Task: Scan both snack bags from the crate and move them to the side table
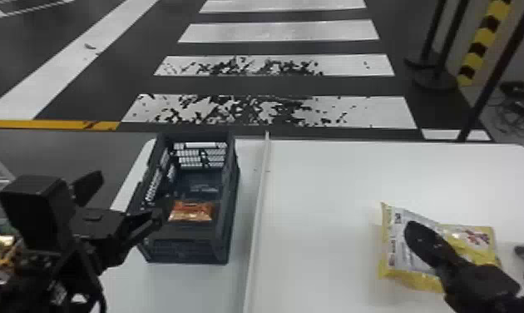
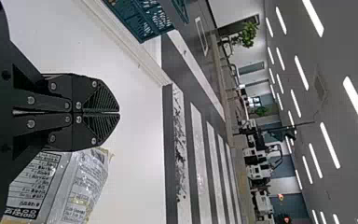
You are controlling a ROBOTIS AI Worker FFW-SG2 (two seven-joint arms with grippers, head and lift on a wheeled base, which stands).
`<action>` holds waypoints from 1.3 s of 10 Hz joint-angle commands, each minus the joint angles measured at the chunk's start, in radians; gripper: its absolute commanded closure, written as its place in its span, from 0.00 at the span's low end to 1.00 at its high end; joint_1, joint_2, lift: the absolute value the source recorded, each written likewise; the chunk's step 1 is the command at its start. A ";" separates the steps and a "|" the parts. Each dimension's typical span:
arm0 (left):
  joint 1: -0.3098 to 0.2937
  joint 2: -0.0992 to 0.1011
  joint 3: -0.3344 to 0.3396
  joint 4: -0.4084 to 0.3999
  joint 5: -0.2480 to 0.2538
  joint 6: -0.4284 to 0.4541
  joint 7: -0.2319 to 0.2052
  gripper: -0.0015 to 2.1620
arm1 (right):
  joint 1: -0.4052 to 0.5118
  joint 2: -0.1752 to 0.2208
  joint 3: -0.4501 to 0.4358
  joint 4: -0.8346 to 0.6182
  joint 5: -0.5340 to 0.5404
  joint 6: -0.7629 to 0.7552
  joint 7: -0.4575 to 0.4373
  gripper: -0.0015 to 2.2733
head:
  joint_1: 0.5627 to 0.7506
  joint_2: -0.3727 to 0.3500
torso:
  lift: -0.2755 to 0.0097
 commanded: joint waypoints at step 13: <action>0.007 -0.006 -0.067 0.085 -0.002 -0.141 -0.041 0.00 | -0.147 0.011 -0.015 0.256 0.132 -0.015 0.099 0.99 | 0.70 0.61 | 0.63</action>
